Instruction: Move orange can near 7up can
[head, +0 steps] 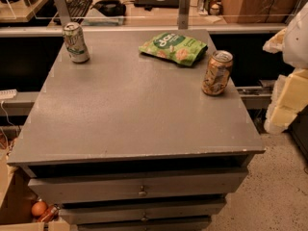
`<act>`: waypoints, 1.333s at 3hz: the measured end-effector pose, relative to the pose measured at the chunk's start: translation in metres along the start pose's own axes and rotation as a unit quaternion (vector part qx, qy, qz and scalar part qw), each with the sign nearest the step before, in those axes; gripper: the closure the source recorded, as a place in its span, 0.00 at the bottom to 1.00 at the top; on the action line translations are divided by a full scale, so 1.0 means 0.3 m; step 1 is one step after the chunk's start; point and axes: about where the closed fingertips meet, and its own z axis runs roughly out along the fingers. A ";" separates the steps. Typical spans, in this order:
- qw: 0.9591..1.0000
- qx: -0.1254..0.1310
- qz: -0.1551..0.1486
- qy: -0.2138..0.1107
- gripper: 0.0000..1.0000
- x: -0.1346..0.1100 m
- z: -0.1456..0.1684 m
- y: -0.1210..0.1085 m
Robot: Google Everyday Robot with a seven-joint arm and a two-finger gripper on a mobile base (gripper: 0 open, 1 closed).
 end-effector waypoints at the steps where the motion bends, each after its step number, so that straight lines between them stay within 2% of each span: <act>1: 1.000 0.007 -0.005 -0.005 0.00 -0.003 -0.011 -0.011; 2: 0.999 0.025 0.003 -0.041 0.00 -0.007 0.034 -0.097; 3: 0.995 0.055 0.018 -0.080 0.00 -0.007 0.124 -0.242; 4: 0.988 0.077 0.037 -0.128 0.00 0.002 0.211 -0.376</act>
Offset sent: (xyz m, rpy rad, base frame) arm 0.0723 -0.0126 -0.0141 0.1638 -0.1320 -0.0031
